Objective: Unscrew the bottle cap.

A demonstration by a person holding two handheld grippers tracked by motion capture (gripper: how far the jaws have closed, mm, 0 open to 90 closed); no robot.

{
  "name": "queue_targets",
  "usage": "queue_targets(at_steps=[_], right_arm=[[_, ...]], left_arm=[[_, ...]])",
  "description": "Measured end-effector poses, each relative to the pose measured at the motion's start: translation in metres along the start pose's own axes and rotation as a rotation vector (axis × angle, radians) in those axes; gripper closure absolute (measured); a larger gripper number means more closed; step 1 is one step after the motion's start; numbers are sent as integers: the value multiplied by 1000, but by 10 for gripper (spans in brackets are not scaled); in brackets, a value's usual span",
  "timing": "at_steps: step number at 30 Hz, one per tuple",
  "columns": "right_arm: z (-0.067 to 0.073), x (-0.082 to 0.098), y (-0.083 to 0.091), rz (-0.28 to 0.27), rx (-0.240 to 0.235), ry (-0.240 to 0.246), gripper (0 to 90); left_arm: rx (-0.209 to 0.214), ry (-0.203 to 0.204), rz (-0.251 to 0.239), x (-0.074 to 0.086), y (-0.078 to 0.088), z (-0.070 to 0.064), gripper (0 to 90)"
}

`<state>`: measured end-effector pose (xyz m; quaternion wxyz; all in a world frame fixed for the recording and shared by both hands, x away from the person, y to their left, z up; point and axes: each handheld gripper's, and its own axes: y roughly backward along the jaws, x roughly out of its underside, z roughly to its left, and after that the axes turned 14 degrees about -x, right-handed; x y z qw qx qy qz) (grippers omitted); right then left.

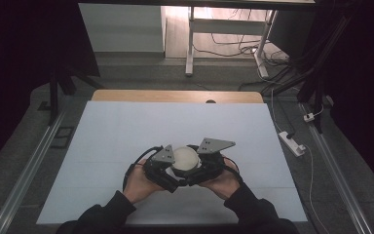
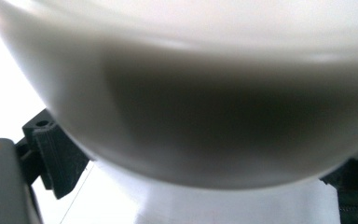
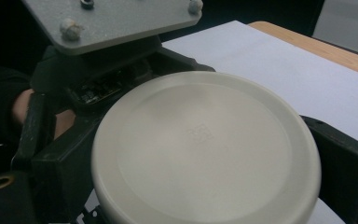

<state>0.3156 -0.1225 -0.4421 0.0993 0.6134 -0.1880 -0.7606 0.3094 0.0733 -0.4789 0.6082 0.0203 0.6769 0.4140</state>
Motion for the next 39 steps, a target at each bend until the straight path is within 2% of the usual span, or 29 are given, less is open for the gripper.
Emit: queue_targets(at_steps=[9,11,15,17,18,20,22,28,31,34,36,39], right_arm=[[-6,-2,3,19,-91,37,72],[-9,-2,4,23,-132,43,72],[-16,-3,6,46,-241,65,71],[-17,-2,6,50,-270,70,69],[-18,-2,6,56,-270,67,68],[-17,-1,7,49,-239,55,59],[-15,-1,7,43,-201,39,0],[-7,-6,14,21,-51,-1,0],[-1,-6,11,11,19,2,0],[5,-7,5,13,82,7,0],[7,-7,1,8,106,9,2],[10,-6,-1,6,111,15,62]], left_arm=[[78,-24,-23,2,-1,4,77],[109,-31,-27,2,-1,5,77],[177,-72,-32,3,-1,8,77],[167,-76,-23,3,-2,7,77],[154,-75,-19,3,-2,6,77],[131,-55,-13,2,-3,6,77],[106,-29,-15,2,-2,6,76],[24,15,-16,2,3,8,76],[-13,26,-10,1,4,7,76],[-29,36,-2,0,4,5,76],[-39,30,7,-1,4,4,76],[-41,37,0,-2,4,4,76]])
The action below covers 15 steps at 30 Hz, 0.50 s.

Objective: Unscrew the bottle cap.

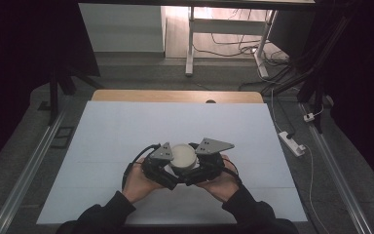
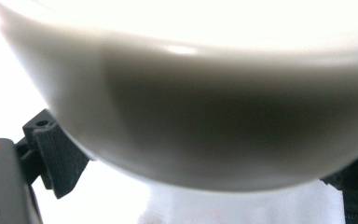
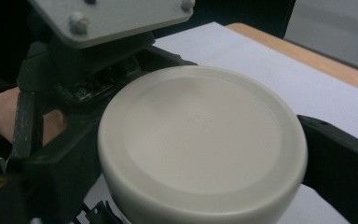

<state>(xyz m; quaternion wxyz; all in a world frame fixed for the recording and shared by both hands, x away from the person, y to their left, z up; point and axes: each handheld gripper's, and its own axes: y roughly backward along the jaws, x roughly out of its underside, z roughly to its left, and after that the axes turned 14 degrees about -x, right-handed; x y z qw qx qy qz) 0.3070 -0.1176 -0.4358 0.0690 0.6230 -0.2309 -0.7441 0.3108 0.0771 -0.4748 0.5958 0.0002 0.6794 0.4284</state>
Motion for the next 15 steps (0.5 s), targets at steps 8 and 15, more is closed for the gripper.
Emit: queue_targets(at_steps=[8,15], right_arm=[[-2,-1,5,-7,-69,59,69],[-22,3,13,-3,-292,72,69]], left_arm=[[76,-32,-16,1,2,4,77],[182,-99,-17,2,0,4,76]])
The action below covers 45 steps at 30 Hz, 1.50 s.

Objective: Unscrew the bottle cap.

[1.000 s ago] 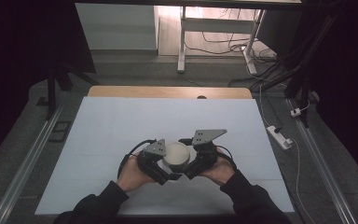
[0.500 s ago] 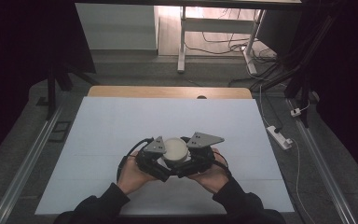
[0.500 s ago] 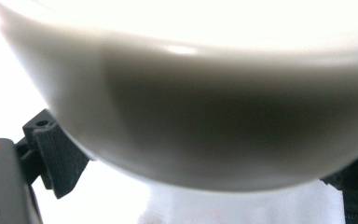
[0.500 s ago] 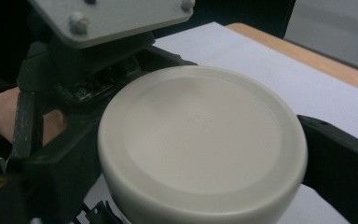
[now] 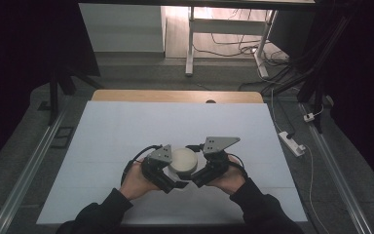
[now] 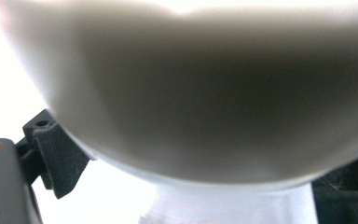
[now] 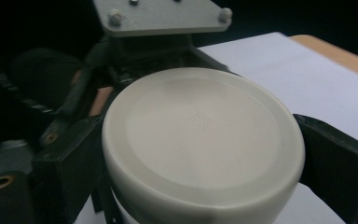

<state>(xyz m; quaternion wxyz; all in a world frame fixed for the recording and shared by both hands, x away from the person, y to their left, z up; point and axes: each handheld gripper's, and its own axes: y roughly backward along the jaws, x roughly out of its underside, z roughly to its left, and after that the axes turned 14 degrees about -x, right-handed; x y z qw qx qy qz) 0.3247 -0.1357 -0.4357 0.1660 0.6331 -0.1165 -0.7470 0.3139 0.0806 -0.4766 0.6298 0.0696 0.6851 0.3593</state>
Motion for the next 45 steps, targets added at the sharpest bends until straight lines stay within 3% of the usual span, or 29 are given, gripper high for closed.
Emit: queue_targets(at_steps=[3,7,12,13,14,19,24,28,35,41,45], right_arm=[[-3,2,3,12,-83,23,68],[-2,2,3,23,-90,18,66],[3,-5,8,-5,24,-24,8],[4,-6,9,-10,52,-37,6],[6,-8,9,-15,81,-48,0],[14,-10,-2,5,193,-63,0],[18,-11,-14,6,264,-100,4],[18,-9,-16,-9,283,-106,64],[17,-7,-14,1,255,-94,66],[12,-5,-7,2,137,-66,68],[10,-5,-4,-1,81,-50,69]], left_arm=[[52,-27,-9,1,-1,0,76],[29,-28,-6,1,-1,-1,76],[-56,30,-9,2,3,2,76],[-56,30,-9,2,3,2,76],[-95,59,-8,2,4,3,76],[-172,98,1,2,4,3,76],[-207,82,18,-2,2,-4,76],[-215,57,33,-4,0,-7,76],[-171,45,31,-3,0,-6,76],[-69,10,8,-1,2,-2,77],[-27,-6,1,0,2,-1,77]])
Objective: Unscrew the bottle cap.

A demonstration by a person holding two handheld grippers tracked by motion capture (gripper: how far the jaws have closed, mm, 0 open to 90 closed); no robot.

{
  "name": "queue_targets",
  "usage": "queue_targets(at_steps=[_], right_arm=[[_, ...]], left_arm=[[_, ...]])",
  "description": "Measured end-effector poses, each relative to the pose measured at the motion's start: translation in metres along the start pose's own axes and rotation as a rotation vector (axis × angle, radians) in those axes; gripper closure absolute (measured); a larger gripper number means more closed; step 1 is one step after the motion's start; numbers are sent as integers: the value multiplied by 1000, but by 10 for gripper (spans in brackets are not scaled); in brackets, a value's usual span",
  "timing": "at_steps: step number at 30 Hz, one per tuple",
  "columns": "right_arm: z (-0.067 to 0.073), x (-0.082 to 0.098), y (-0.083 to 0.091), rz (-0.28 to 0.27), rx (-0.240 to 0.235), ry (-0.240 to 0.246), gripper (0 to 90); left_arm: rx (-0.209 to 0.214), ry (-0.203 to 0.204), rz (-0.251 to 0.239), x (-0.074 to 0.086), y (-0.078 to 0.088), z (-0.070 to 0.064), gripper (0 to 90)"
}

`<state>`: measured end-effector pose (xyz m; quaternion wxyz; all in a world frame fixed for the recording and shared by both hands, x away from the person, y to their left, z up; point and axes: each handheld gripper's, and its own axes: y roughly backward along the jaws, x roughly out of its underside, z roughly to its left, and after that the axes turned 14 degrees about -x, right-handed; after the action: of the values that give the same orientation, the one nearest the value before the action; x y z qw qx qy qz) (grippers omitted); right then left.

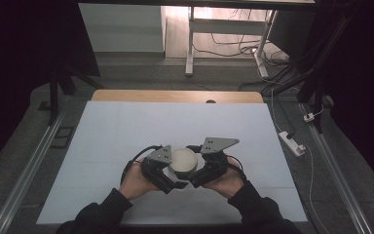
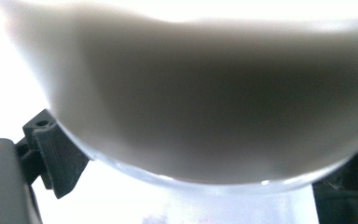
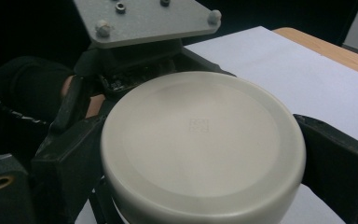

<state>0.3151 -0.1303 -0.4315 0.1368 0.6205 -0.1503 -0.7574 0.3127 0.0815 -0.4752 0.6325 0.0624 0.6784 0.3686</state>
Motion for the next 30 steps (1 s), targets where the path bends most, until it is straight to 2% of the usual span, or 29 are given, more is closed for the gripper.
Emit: queue_targets(at_steps=[12,30], right_arm=[[3,-2,3,-22,5,31,70],[2,-5,13,-43,35,35,70]], left_arm=[[9,-6,7,1,-1,1,76],[-33,7,20,5,-1,7,76]])
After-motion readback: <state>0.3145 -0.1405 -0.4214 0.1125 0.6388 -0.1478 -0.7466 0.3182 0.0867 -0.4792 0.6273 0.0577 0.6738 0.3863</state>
